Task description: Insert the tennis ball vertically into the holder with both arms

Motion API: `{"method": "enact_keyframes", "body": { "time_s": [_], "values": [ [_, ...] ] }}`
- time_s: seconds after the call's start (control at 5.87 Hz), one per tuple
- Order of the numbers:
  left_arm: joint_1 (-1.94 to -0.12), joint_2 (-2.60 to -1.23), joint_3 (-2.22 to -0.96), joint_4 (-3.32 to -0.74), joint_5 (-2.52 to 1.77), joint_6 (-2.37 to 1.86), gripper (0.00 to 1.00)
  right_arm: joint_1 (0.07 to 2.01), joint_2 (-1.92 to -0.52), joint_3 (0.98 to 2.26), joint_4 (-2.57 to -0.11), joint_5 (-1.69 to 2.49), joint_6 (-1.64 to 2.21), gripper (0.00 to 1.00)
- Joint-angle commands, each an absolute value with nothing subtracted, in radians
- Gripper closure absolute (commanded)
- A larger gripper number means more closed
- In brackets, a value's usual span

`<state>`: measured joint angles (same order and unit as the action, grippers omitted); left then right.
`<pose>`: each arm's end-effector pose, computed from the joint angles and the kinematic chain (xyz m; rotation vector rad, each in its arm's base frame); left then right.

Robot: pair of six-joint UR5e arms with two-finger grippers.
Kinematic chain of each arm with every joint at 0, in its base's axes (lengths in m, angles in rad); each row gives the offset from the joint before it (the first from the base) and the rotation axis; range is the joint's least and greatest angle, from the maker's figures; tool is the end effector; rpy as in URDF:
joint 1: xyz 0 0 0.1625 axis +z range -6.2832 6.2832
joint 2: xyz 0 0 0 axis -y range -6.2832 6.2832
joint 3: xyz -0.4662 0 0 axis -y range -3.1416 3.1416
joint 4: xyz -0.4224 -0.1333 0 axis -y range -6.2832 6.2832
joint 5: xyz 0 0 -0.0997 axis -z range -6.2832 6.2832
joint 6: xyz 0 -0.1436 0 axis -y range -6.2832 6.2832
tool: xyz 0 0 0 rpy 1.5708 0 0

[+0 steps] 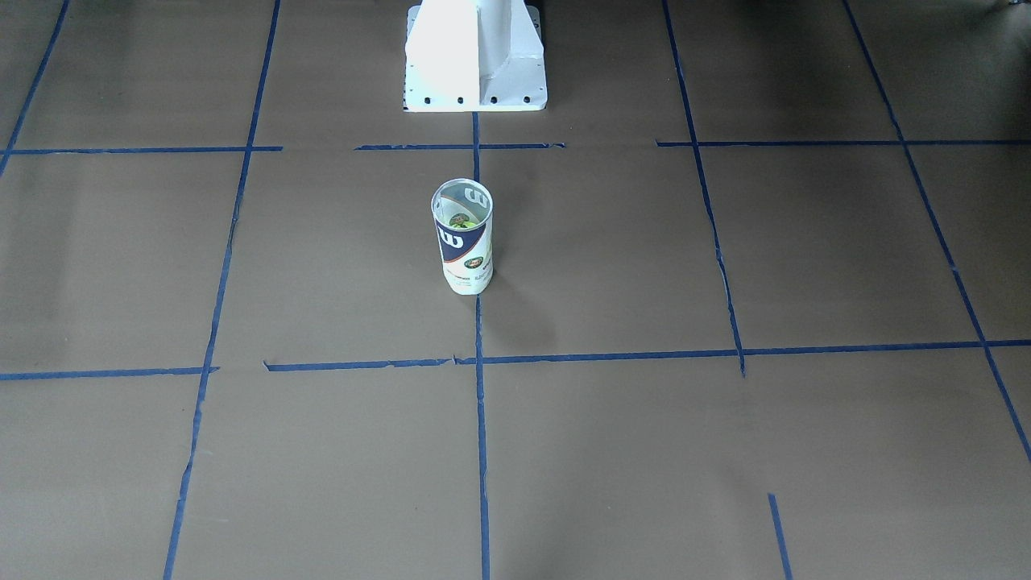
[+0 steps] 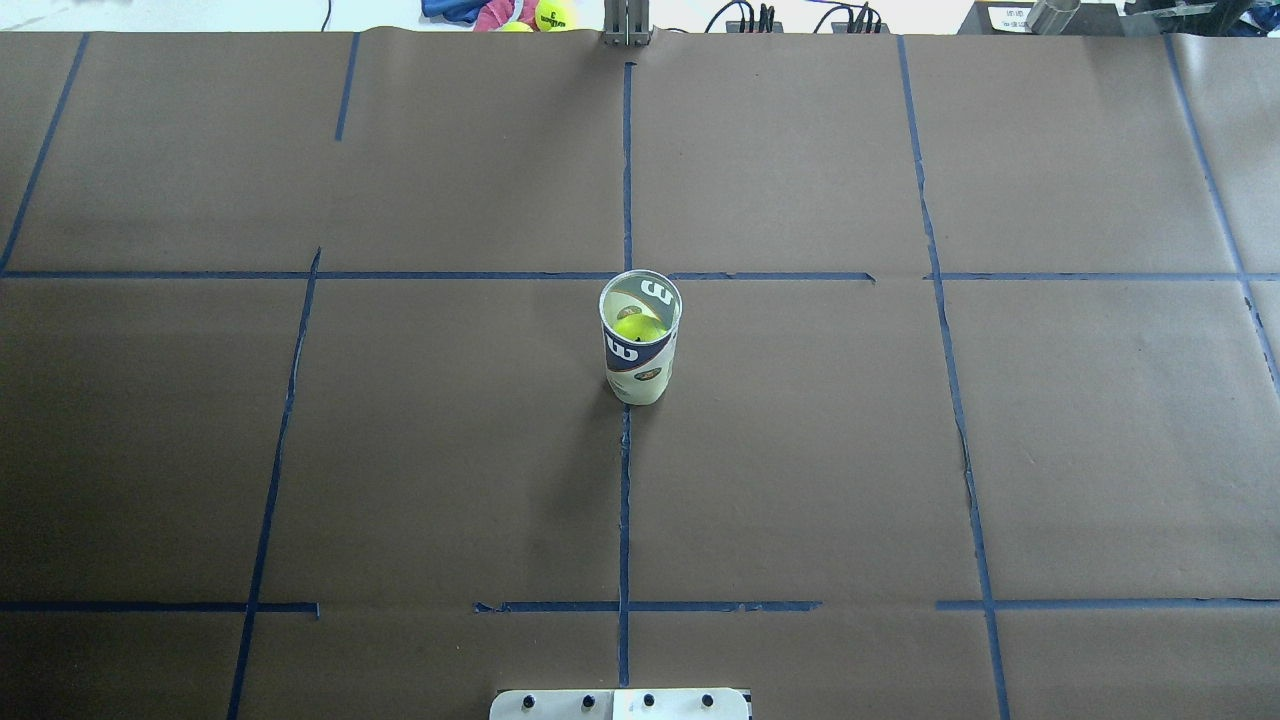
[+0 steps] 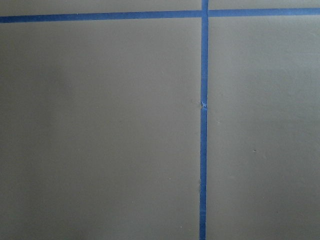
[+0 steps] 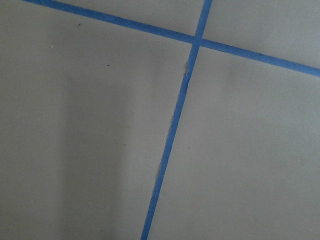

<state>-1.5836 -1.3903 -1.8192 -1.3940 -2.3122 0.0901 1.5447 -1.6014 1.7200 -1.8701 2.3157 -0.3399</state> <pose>-0.0418 -0.4248 0.7086 -0.0656 0.7450 0.0333 0.0233 -0.4850 0.7003 -0.0542 -0.7631 -0.2808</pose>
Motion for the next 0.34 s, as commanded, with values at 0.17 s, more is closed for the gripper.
{"method": "enact_keyframes", "body": {
  "time_s": [0.17],
  "values": [
    [-1.586, -1.391, -1.825, -1.39, -2.315, 0.091, 0.0, 1.588, -1.621, 1.684, -1.868, 2.385, -0.342, 0.0]
  ]
}}
